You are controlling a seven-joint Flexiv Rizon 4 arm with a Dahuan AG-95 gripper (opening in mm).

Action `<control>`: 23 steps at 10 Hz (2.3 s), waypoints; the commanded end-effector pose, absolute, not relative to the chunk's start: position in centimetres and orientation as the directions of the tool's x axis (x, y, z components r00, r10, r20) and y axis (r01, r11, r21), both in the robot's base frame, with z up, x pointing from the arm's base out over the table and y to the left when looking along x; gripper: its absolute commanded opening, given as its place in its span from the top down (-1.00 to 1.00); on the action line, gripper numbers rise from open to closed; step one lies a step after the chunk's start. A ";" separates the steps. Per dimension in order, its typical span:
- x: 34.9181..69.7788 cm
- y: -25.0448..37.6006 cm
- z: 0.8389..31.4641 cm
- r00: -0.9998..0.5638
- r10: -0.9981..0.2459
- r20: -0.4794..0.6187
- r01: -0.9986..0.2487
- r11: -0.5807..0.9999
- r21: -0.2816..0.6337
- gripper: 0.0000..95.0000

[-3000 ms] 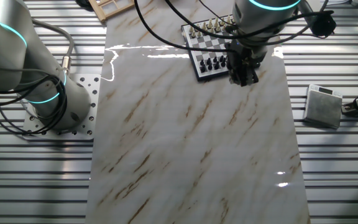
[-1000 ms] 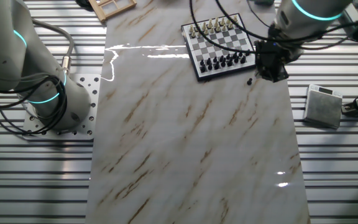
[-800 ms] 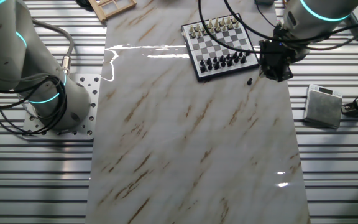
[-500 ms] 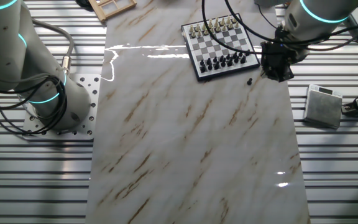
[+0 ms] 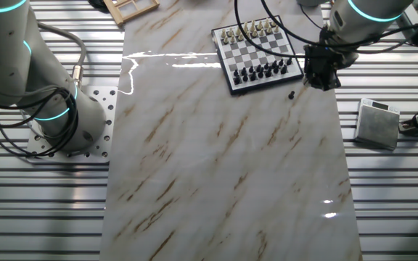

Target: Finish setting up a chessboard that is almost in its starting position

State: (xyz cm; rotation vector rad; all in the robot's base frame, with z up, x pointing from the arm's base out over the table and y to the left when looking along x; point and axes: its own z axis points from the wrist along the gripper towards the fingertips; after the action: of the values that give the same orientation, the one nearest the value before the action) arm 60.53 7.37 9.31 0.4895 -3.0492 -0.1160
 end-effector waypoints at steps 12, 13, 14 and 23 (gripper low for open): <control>60.4 7.3 9.2 -0.955 -0.293 0.039 -0.290 0.954 0.069 0.60; 60.1 7.2 9.0 -0.957 -0.289 0.036 -0.286 0.956 0.070 0.60; 59.6 7.1 8.7 -0.959 -0.280 0.037 -0.277 0.958 0.070 0.60; 58.5 6.9 7.3 -0.964 -0.263 0.046 -0.258 0.962 0.091 0.60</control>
State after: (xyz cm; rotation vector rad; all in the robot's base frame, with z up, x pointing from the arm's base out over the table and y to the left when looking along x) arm 58.31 6.93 7.24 0.4065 -3.0546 -0.1301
